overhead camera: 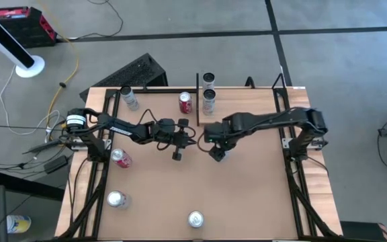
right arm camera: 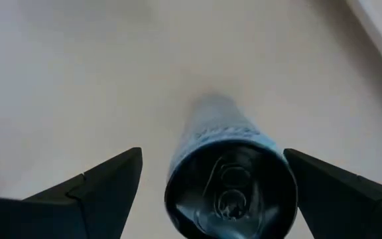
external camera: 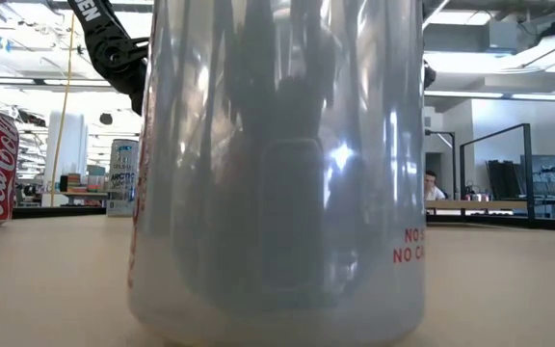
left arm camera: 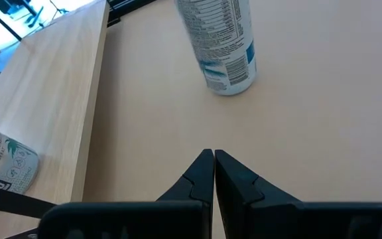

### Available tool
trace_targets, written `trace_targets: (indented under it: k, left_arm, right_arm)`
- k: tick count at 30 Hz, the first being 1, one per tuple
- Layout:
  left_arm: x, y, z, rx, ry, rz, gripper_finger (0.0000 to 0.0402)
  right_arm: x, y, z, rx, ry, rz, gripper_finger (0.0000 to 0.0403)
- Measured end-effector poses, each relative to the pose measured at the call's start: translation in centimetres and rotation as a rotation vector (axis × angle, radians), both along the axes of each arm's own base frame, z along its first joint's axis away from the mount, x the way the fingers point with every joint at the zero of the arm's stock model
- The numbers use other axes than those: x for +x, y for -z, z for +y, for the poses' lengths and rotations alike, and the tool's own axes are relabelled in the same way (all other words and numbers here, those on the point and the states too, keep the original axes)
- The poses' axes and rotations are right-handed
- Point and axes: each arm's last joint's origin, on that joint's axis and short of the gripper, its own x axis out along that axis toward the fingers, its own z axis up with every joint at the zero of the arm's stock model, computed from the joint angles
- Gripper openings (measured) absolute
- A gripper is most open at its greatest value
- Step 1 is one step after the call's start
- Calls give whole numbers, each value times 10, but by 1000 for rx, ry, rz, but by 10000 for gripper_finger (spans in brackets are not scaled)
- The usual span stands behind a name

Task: Place canned beverage on shelf
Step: Put the bottom white-blue soda can on the shelf

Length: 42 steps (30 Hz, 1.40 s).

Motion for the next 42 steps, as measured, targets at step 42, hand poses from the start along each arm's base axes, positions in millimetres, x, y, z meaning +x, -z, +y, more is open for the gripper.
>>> trace_targets:
  k: [42]
  left_arm:
    - [0,1,0,10,4,9,0]
  right_arm:
    - [23,7,80,-266,-1405,29,305]
